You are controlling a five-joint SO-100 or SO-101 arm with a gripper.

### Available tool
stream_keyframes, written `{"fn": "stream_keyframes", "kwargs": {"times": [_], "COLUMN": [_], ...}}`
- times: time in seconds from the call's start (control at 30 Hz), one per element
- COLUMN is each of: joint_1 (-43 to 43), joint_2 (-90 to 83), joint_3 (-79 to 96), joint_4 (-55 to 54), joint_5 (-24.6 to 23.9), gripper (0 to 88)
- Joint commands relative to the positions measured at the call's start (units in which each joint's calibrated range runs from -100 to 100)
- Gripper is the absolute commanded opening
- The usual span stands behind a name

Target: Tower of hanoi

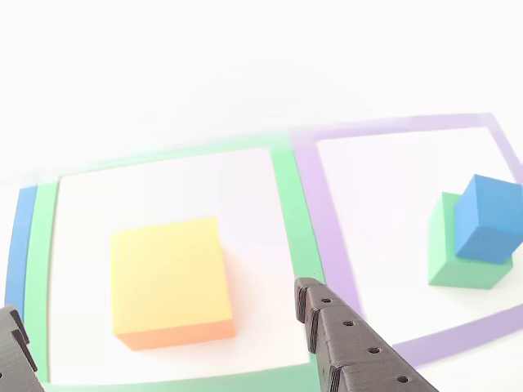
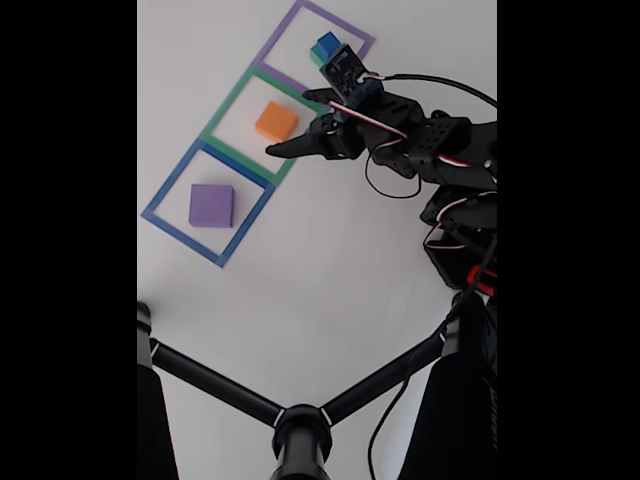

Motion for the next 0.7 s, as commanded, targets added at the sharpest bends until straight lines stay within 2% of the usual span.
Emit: {"fn": "stream_keyframes", "kwargs": {"times": [0.0, 0.27, 0.67], "joint_1": [0.1, -0.6, -1.3], "joint_2": [5.4, 17.4, 29.3], "joint_3": [-0.3, -0.8, -6.2], "joint_4": [-7.4, -19.1, -26.2], "joint_5": [0.6, 0.6, 0.6], "gripper": [39.6, 38.8, 37.5]}}
